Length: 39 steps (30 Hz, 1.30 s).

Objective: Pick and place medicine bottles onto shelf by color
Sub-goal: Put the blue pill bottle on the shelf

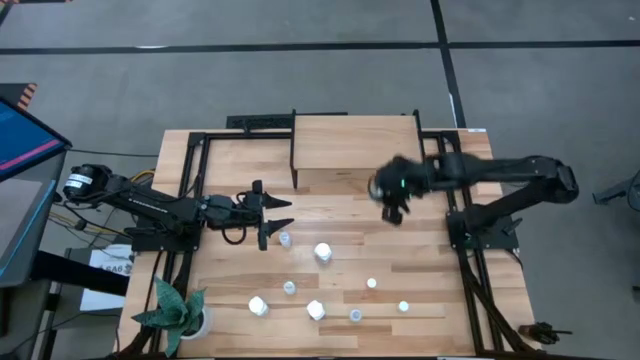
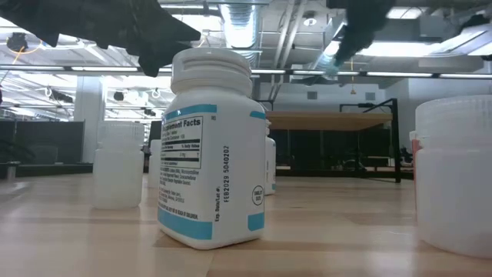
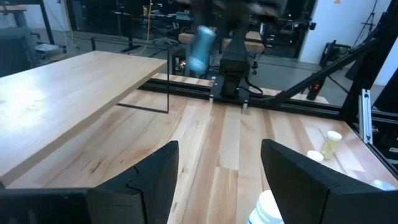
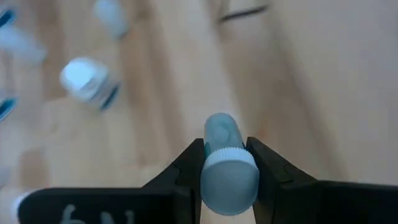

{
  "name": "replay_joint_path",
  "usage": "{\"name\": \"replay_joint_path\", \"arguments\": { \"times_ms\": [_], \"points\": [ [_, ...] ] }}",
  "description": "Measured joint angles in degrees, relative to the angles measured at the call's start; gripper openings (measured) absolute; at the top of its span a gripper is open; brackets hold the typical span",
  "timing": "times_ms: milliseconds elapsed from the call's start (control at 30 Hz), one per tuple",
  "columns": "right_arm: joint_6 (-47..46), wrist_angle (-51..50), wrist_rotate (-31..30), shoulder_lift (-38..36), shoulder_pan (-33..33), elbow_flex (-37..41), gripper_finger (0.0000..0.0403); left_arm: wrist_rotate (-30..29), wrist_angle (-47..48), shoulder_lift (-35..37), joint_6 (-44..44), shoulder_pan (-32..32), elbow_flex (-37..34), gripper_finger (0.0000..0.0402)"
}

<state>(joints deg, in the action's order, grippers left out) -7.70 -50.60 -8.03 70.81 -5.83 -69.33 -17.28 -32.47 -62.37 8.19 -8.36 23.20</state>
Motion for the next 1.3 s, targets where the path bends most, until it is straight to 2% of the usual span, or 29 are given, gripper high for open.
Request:
{"name": "replay_joint_path", "arguments": {
  "times_ms": [233, 400, 633, 900, 1100, 1300],
  "points": [
    [9.2, 4.3, -1.1, 2.0, -16.4, -6.7, 0.0100, 0.0, 0.0, 0.0, -0.3, 0.0, 0.0, 0.0219],
    [13.4, 4.2, -1.1, 7.4, -26.8, -12.2, 0.0100, -0.3, 0.1, 0.0, -0.4, 0.0, 0.0, 0.0219],
    [15.7, -10.2, 4.1, 19.8, -37.1, -24.8, 0.0099, -1.5, 0.1, 0.0, -0.6, 0.2, 0.0, 0.0219],
    [15.8, -24.4, 6.9, 31.3, -42.1, -34.4, 0.0102, -1.6, 0.0, 0.0, -3.1, 0.2, 0.0, 0.0219],
    [15.9, -26.2, 6.9, 35.2, -42.3, -37.1, 0.0103, -1.6, 0.0, 0.0, -3.2, 0.2, 0.0, 0.0219],
    [16.6, -26.3, 7.3, 35.5, -42.3, -37.3, 0.0103, -1.6, 0.0, 0.0, -3.1, 0.2, 0.0, 0.0219]
  ]
}}
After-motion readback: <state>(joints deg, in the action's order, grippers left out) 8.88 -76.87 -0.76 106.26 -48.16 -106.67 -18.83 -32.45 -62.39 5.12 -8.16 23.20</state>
